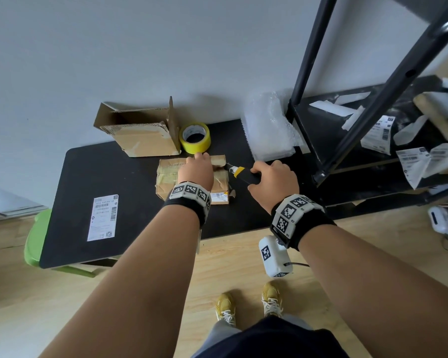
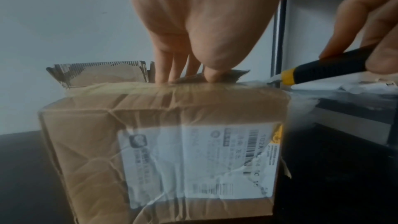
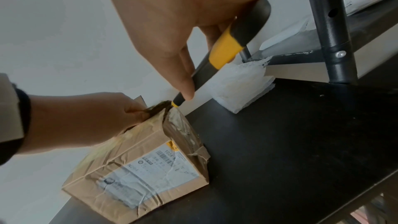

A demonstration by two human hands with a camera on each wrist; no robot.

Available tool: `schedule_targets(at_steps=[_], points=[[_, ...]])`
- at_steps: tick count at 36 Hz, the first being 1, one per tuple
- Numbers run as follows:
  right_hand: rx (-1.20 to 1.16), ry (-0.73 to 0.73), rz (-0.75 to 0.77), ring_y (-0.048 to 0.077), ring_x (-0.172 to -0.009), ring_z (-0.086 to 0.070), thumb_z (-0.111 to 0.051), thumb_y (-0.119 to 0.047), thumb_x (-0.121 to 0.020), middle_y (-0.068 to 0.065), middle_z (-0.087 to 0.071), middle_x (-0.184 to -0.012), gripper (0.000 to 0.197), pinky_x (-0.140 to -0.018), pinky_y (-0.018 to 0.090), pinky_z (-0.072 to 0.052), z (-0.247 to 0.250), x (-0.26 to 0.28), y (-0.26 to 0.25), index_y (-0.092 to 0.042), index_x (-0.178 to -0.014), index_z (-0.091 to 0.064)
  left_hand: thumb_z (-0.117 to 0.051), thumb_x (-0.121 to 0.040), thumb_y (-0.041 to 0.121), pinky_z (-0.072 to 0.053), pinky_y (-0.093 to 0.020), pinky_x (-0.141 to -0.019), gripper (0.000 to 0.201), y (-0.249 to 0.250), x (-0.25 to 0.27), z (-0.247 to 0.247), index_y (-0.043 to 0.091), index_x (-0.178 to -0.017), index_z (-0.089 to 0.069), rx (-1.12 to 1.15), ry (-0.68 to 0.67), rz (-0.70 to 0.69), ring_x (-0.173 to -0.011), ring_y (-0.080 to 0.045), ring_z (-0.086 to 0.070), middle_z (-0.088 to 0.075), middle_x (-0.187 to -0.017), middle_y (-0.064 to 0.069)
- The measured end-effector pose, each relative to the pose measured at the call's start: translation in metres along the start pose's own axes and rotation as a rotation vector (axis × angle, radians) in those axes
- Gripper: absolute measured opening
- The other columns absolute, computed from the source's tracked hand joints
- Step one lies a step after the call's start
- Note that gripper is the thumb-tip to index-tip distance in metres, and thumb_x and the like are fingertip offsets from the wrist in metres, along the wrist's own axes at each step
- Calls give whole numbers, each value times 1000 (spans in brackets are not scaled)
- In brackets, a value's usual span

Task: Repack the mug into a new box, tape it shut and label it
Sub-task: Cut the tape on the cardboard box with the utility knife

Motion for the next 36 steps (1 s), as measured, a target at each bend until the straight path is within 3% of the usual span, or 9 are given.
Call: schedule_targets(at_steps=[6, 11, 14, 19, 26, 30, 36], points=[[-47, -39, -3, 27, -98, -53, -64, -30, -84, 6, -59, -100, 32, -83, 36, -43, 1, -9, -8, -26, -115, -59, -45, -93, 6, -48, -38, -82, 47, -3, 2, 0, 8, -139, -33, 32, 16, 20, -118, -30, -49, -45, -131, -12], [-121, -19, -90, 25, -95, -54, -63, -38, -81, 1, -54, -97, 35, -82, 37, -47, 6, -10, -1, -26, -114, -59, -41, -97, 13, -44, -39, -96, 47, -2, 4, -7, 9, -142, -30, 44, 88, 50, -123, -28, -46, -44, -136, -12], [-151, -6, -153, 26, -95, -53, -63, -39, -80, 1, -48, -96, 39, -80, 36, -46, 6, -12, 8, -24, -115, -58, -36, -98, 15, -42, -39, -98, 45, -2, 4, -9, 8, -143, -29, 66, 114, 70, -123, -29, -45, -43, -136, -12], [-188, -84, -223, 31, -105, -52, -63, -34, -82, 12, -51, -115, 45, -88, 42, -48, -6, -21, 19, -20, -124, -54, -37, -97, 14, -39, -39, -101, 46, 0, 2, -12, 8, -142, -28, 87, 120, 88, -124, -29, -43, -42, -137, -12], [-151, -227, -279, 35, -119, -46, -58, -25, -90, 17, -44, -131, 47, -90, 40, -43, -44, -39, 29, -17, -135, -47, -38, -96, 17, -31, -40, -111, 58, 0, 3, -21, 9, -150, -17, 140, 148, 99, -133, -29, -32, -30, -147, -11], [-98, -278, -287, 35, -117, -48, -57, -24, -91, 17, -45, -130, 46, -88, 40, -45, -67, -46, 31, -20, -135, -47, -37, -96, 17, -29, -40, -112, 60, 0, 5, -23, 10, -151, -15, 170, 179, 96, -135, -28, -29, -27, -149, -9], [-69, -318, -256, 37, -106, -54, -53, -17, -90, 17, -45, -125, 45, -80, 37, -44, -87, -47, 36, -25, -134, -46, -37, -98, 22, -35, -39, -105, 55, -6, 7, -26, 13, -150, -21, 244, 213, 118, -136, -23, -29, -29, -150, -4]])
Point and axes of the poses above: each hand's wrist, its own x-axis away from the middle knuckle, its own z-axis out of the back of the hand, y = z × x, the point moved 3 cm from there along -x, towards the middle knuckle
